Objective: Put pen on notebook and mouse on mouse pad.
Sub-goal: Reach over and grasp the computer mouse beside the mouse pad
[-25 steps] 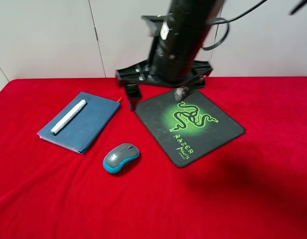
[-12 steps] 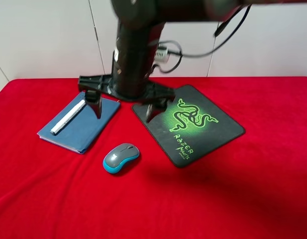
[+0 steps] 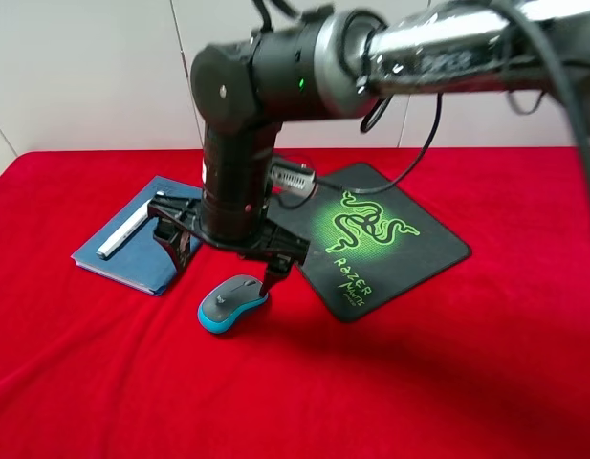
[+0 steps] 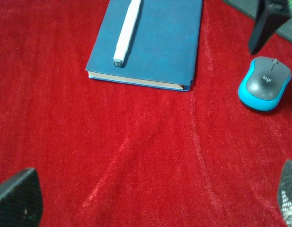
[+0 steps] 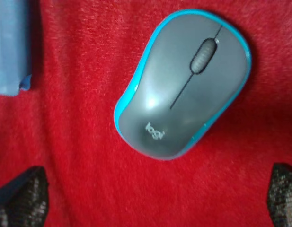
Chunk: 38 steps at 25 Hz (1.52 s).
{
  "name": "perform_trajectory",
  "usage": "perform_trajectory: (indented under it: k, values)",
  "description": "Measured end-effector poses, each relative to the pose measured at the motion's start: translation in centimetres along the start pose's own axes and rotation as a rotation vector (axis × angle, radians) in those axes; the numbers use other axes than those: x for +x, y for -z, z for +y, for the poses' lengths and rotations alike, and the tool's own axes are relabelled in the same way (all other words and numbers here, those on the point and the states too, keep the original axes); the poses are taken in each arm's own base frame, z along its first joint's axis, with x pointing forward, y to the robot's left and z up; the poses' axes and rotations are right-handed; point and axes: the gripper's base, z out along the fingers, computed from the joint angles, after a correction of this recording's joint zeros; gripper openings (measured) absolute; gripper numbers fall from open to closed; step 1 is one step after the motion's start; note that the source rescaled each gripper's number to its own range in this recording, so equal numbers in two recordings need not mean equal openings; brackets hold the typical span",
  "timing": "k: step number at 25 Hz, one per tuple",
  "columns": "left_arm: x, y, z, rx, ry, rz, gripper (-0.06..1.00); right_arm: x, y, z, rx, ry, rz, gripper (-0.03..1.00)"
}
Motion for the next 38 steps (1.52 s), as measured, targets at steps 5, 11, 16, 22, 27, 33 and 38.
perform_trajectory:
  k: [5, 11, 16, 22, 27, 33, 38]
  values:
    - [0.0, 0.0, 0.0, 0.0, 0.0, 0.0, 1.0, -0.3, -1.8, 0.1, -0.006, -0.047, -0.004, 1.0]
    - [0.0, 0.0, 0.0, 0.0, 0.0, 0.0, 1.0, -0.6, -3.4, -0.1, 0.013, -0.089, -0.008, 1.0]
    - [0.0, 0.0, 0.0, 0.0, 0.0, 0.0, 1.0, -0.9, -4.6, -0.3, 0.032, -0.116, -0.023, 1.0]
    - [0.0, 0.0, 0.0, 0.0, 0.0, 0.0, 1.0, -1.2, -6.2, -0.6, 0.057, -0.124, -0.046, 1.0]
    - [0.0, 0.0, 0.0, 0.0, 0.0, 0.0, 1.0, -1.3, -6.3, -0.7, 0.058, -0.13, -0.051, 0.99]
    - [0.0, 0.0, 0.0, 0.0, 0.0, 0.0, 1.0, -1.3, -6.4, -0.7, 0.065, -0.144, -0.049, 0.05]
    - [0.0, 0.0, 0.0, 0.0, 0.0, 0.0, 1.0, -1.2, -6.4, -0.9, 0.081, -0.177, -0.044, 0.04]
